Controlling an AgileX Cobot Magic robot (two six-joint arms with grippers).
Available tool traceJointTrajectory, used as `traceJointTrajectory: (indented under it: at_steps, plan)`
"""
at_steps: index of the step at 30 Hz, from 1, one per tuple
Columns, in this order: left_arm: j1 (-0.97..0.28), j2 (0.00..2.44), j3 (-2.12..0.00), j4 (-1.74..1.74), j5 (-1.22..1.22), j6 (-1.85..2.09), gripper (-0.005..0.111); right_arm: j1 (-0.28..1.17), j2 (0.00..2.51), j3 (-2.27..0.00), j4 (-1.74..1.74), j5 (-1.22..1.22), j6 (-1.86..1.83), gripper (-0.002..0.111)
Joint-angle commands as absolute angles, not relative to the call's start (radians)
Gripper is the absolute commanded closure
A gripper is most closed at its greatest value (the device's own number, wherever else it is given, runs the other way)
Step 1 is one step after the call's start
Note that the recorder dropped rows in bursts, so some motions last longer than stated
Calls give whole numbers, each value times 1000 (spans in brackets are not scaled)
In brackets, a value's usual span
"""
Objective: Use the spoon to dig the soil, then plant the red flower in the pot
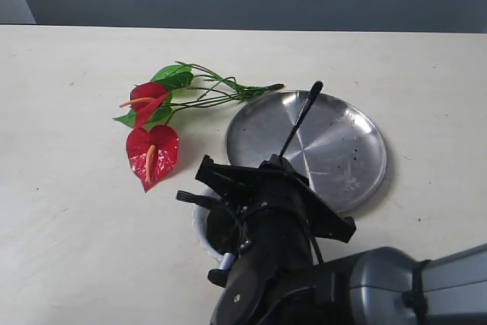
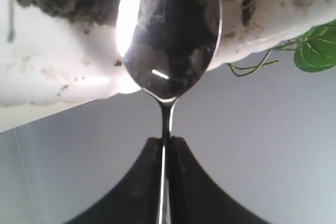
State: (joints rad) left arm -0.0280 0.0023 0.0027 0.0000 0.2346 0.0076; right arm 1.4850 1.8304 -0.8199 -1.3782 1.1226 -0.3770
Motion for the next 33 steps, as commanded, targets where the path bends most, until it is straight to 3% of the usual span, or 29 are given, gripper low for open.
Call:
traceJointTrajectory:
  at_steps: [1, 15, 23, 29, 33]
  plan:
    - [-32, 0, 0, 0, 232, 7, 106, 1492, 1831, -826, -1393, 1044, -419, 109]
    - [-32, 0, 0, 0, 232, 7, 106, 1442, 1814, -865, -1441, 1177, -270, 109]
    - [-32, 0, 0, 0, 232, 7, 106, 1355, 1693, -926, -1220, 1130, -225, 109]
    - [-32, 0, 0, 0, 232, 7, 106, 1210, 1573, -1027, -865, 947, 0, 109]
    - [-32, 0, 0, 0, 232, 7, 106, 1041, 1555, -1125, -628, 871, 8, 109]
